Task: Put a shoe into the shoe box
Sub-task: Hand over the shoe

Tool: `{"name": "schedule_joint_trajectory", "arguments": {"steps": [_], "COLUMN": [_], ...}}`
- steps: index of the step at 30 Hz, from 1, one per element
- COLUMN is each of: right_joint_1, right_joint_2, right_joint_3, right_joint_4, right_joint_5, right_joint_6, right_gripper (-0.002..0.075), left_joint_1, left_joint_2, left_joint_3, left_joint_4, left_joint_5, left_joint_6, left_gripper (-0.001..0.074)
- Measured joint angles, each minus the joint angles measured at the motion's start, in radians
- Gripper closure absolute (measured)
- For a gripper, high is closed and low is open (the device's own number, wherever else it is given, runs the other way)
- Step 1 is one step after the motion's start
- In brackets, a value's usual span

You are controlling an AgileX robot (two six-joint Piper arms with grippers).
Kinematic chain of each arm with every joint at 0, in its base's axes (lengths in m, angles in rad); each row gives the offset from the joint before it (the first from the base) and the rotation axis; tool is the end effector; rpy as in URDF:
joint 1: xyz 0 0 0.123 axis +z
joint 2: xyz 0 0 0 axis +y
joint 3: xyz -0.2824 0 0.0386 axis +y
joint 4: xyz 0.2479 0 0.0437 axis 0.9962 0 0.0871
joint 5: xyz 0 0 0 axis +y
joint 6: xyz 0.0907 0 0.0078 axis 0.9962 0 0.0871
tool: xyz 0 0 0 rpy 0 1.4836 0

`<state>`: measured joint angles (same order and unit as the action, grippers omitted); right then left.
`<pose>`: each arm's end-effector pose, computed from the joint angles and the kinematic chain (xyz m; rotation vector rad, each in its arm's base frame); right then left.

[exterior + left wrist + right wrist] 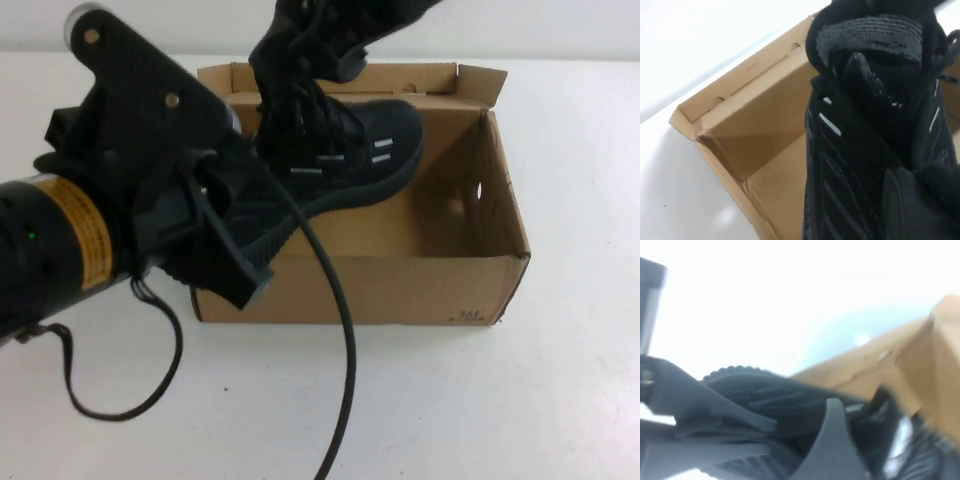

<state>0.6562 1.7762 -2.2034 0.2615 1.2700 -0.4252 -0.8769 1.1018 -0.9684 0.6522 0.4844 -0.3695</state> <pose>0.2776 0.2421 0.4741 -1.2295 1.9787 0.4454 0.1715 -0.1658 0.3652 0.8859 1.7889 -0.1313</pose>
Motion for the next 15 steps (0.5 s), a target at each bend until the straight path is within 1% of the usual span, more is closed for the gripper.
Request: {"name": "schedule_joint_trajectory", "arguments": {"steps": [3, 7, 11, 15], "right_joint_1": [0.0, 0.0, 0.0, 0.0], "right_joint_2": [-0.043, -0.103, -0.159, -0.243], "right_joint_3": [-0.004, -0.005, 0.022, 0.151], "right_joint_4": [0.007, 0.011, 0.033, 0.05], "right_joint_5": [0.0, 0.0, 0.0, 0.0], "right_joint_6": [-0.09, -0.199, -0.253, -0.309], "right_gripper": [0.0251, 0.027, 0.0278, 0.0278], "left_joint_1": [0.0, 0.0, 0.0, 0.0], "left_joint_2": [-0.03, -0.069, -0.118, -0.176], "left_joint_3": [0.0, 0.0, 0.0, 0.0], "left_joint_4": [-0.121, -0.267, -0.316, -0.322], "left_joint_5": [0.03, 0.095, 0.137, 0.141], "left_joint_6": [0.164, 0.386, 0.488, 0.539], "left_gripper": [0.0714, 0.0714, 0.0714, 0.0714]}}
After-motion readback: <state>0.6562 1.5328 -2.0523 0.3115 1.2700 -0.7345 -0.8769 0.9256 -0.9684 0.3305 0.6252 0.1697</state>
